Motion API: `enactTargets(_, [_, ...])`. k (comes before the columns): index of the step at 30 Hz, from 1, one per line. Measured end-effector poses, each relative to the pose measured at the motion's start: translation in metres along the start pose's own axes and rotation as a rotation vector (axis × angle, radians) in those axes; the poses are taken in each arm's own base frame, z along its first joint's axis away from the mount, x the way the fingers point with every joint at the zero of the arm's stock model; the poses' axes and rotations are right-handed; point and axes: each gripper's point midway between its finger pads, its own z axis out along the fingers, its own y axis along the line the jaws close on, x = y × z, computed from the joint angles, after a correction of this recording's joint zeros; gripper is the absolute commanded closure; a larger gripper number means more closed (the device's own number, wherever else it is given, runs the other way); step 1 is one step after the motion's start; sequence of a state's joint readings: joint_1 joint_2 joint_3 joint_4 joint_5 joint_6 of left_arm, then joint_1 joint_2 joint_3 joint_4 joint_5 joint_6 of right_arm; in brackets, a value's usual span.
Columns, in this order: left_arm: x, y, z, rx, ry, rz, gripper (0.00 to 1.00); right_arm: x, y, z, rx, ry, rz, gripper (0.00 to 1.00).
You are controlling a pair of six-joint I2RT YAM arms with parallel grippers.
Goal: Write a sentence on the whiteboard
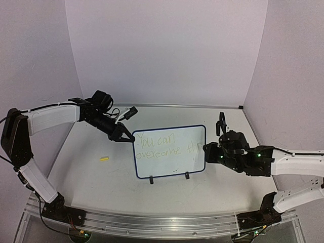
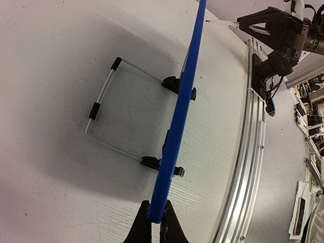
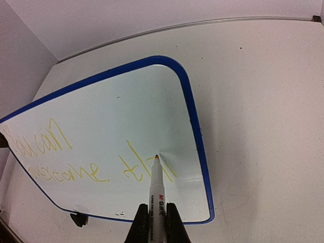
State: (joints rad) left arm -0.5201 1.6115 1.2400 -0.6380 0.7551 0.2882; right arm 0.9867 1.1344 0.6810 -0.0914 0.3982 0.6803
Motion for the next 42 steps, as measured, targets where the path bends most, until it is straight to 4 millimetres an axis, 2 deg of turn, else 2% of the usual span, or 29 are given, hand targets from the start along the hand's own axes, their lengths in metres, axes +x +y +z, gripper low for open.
enactTargets(7, [0.000, 0.000, 0.000, 0.000, 0.000, 0.000, 1.00, 0.006, -0.002, 0.005, 0.015, 0.015, -0.017, 1.00])
enactTargets(22, [0.000, 0.000, 0.000, 0.000, 0.000, 0.000, 1.00, 0.002, -0.002, 0.006, 0.020, 0.009, -0.018, 1.00])
enactTargets(31, [0.000, 0.000, 0.000, 0.001, 0.000, 0.001, 1.00, -0.018, -0.001, -0.013, -0.021, -0.055, 0.029, 1.00])
enactTargets(42, [0.000, 0.000, 0.000, 0.001, 0.000, 0.000, 1.00, -0.009, -0.011, -0.001, 0.027, -0.031, 0.022, 1.00])
